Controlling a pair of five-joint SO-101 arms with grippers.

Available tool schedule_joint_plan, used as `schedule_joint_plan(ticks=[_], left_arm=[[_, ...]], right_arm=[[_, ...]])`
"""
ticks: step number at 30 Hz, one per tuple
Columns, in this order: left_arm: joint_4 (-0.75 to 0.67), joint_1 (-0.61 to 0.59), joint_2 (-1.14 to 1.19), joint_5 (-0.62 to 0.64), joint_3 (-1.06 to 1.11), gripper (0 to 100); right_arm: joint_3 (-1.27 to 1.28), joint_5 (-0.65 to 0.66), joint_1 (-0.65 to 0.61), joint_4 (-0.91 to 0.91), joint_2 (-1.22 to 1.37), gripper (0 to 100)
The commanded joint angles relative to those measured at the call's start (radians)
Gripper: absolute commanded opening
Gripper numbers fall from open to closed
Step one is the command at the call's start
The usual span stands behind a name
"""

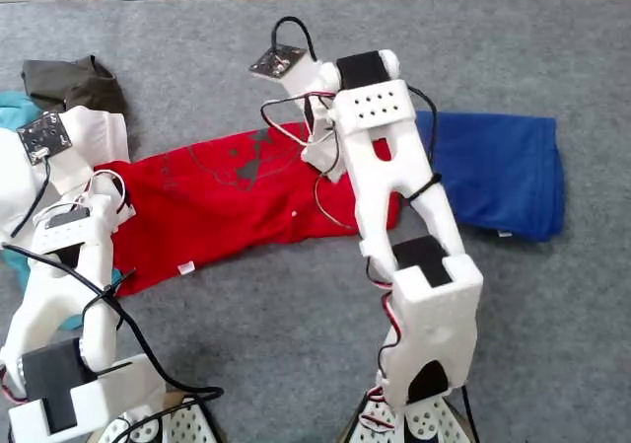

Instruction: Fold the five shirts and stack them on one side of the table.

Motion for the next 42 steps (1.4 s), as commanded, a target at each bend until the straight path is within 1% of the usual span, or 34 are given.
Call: schedule_joint_plan(ticks=[1, 3, 5, 8, 16, 19, 27, 28, 30, 32, 35, 38, 40, 42], left_arm=[[0.009, 0.008, -0.006, -0.005, -0.048, 9], [0.009, 0.01, -0.005, -0.005, -0.048, 9], [0.009, 0.013, -0.005, -0.008, -0.048, 9], [0.009, 0.013, -0.005, -0.006, -0.048, 9], [0.009, 0.013, -0.006, -0.005, -0.047, 9], [0.011, 0.013, -0.008, -0.005, -0.047, 9], [0.021, 0.013, -0.017, -0.009, -0.044, 9], [0.052, 0.007, -0.028, -0.011, -0.064, 9], [0.181, -0.004, -0.084, -0.015, -0.14, 9], [0.324, -0.012, -0.14, -0.057, -0.231, 9], [0.465, -0.028, -0.178, -0.146, -0.355, 10], [0.542, -0.087, -0.13, -0.221, -0.45, 13], [0.589, -0.133, -0.048, -0.275, -0.496, 13], [0.666, -0.168, 0.052, -0.325, -0.542, 13]], right_arm=[[0.137, -0.018, -0.087, -0.023, -0.047, 1.5], [0.18, -0.031, -0.12, -0.084, -0.042, 1.5], [0.193, -0.071, -0.15, -0.143, -0.031, 1.5], [0.194, -0.095, -0.183, -0.212, 0.019, 1.5], [0.185, -0.097, -0.126, -0.321, 0.239, 1.5], [0.18, -0.097, -0.121, -0.367, 0.237, 1.5], [0.033, -0.095, -0.121, -0.361, 0.137, 1.5], [0.012, -0.092, -0.121, -0.342, 0.12, 1.5], [-0.041, -0.089, -0.12, -0.288, 0.084, 1.5], [-0.097, -0.089, -0.12, -0.235, 0.053, 1.5], [-0.174, -0.087, -0.12, -0.195, 0.025, 1.5], [-0.246, -0.087, -0.12, -0.186, 0.024, 1.5], [-0.272, -0.087, -0.12, -0.186, 0.024, 1.5], [-0.277, -0.087, -0.12, -0.186, 0.024, 1.5]])
